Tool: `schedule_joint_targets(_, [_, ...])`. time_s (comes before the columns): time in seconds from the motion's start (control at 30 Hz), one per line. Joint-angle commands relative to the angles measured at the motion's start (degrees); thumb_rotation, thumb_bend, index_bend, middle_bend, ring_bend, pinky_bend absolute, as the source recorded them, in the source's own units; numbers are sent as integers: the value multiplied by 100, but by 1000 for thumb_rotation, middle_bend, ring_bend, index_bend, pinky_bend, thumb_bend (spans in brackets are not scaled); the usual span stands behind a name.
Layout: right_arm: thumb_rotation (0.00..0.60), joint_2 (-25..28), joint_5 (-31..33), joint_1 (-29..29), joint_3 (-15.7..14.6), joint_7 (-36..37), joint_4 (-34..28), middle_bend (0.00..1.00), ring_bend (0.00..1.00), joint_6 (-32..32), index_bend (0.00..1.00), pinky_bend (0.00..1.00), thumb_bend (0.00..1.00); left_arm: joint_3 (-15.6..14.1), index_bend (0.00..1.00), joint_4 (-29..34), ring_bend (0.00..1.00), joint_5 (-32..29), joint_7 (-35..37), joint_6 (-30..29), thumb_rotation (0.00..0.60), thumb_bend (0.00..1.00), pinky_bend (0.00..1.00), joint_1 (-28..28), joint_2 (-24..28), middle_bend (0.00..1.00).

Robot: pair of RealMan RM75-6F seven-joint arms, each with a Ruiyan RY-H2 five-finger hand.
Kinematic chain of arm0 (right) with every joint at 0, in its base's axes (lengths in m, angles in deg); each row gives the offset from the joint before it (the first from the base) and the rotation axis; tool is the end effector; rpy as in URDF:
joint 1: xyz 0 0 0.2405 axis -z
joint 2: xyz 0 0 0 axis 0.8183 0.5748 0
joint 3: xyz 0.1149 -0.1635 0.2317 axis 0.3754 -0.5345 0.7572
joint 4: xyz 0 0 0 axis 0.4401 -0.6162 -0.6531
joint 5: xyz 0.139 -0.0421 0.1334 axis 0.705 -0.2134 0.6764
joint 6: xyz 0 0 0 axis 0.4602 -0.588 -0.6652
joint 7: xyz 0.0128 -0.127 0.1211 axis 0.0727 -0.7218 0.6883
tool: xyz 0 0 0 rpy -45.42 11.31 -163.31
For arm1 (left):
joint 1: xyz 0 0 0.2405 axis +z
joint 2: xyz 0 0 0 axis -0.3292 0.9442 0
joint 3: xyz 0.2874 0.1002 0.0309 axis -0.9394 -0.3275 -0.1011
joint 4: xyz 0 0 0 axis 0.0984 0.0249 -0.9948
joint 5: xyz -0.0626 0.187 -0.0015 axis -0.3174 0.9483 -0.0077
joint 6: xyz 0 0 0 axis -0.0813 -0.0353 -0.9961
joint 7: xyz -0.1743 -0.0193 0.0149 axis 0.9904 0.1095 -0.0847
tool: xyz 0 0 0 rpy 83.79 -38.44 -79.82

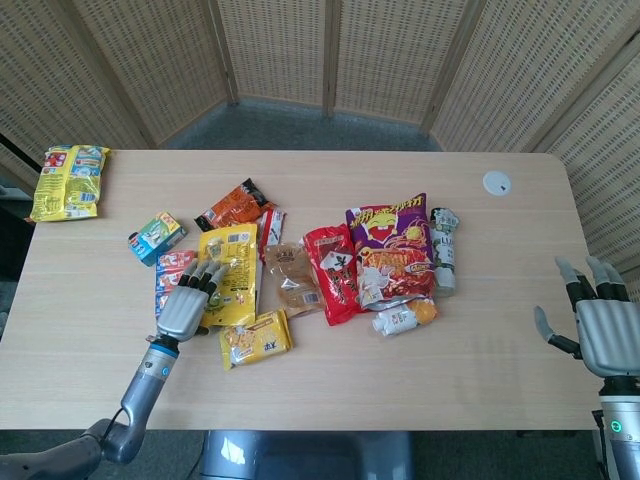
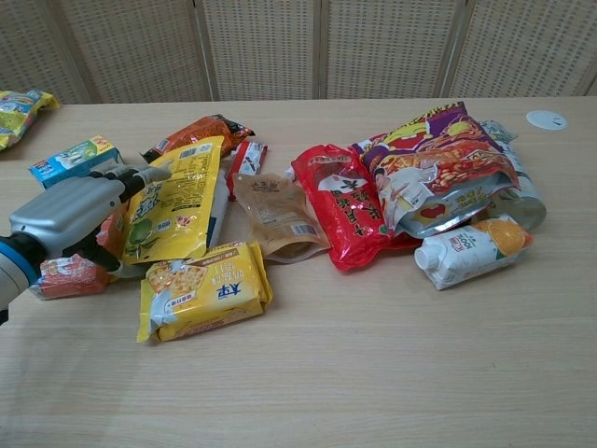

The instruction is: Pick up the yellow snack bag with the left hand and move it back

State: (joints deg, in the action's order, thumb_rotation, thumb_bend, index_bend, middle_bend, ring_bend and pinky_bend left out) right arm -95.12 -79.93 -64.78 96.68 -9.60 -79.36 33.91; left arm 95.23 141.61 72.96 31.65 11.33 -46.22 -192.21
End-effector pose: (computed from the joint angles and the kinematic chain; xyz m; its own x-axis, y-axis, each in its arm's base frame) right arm -0.3049 -0.2522 0.2394 0.5752 0.0237 0.8176 -0.8180 0.0205 0.5749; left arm -0.2772 0.3430 -0.0835 0.4590 0.1397 0.8774 0.8666 -0.2881 -0.4075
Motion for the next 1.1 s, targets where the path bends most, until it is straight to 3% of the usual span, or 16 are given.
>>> schedule_joint_targets(0.03, [68, 11, 13, 5, 3, -14, -17, 256, 0, 3, 0, 3, 443, 88, 1, -190, 124, -80, 143, 15, 600, 406, 46, -63, -161, 10])
schedule_joint_targets(0.1, [67, 32, 18, 15, 7, -21, -45, 256, 0, 17, 0, 5, 444, 112, 19, -308, 152, -103, 218, -1, 600, 518, 135, -84, -257, 28])
schedule_joint_targets(0.23, [73, 67, 25, 29, 12, -14, -72, 256, 0, 27, 0, 17, 443, 140, 152, -519, 217, -131, 287, 11, 600, 666, 301, -147, -409, 71])
schedule_joint_targets(0.4, [70, 69, 14, 24, 11, 12, -91, 257, 0, 9, 0, 25, 443, 191, 187, -691, 274, -194, 296, 59, 600, 712, 407, -222, -543, 95])
schedule_joint_targets(0.5, [70, 69, 13, 26, 11, 17, -93, 257, 0, 9, 0, 30, 444, 244, 216, -772, 365, -227, 333, 36, 600, 741, 473, -263, -606, 145])
schedule_joint_targets(0.57, [69, 76, -7, 34, 15, 31, -96, 257, 0, 32, 0, 34, 444, 288, 304, -846, 474, -223, 405, -46, 600, 780, 559, -293, -655, 238])
schedule_joint_targets(0.63, [70, 83, -5, 32, 23, 41, -101, 257, 0, 32, 0, 35, 444, 338, 461, -920, 652, -213, 547, -149, 600, 839, 734, -320, -713, 400])
schedule_joint_targets(0.77, [70, 91, -8, 37, 27, 42, -108, 257, 0, 40, 0, 42, 444, 455, 736, -1104, 898, -165, 789, -402, 600, 881, 970, -420, -807, 687])
schedule_joint_targets(0.87, [69, 81, -10, 30, 30, 30, -112, 257, 0, 34, 0, 44, 443, 549, 807, -1074, 967, -127, 897, -609, 600, 880, 1000, -489, -758, 760])
schedule_joint_targets(1.1, [69, 48, -15, -17, 46, 20, -118, 257, 0, -22, 0, 44, 444, 840, 820, -218, 985, -65, 811, -1103, 600, 875, 1000, -576, -108, 778])
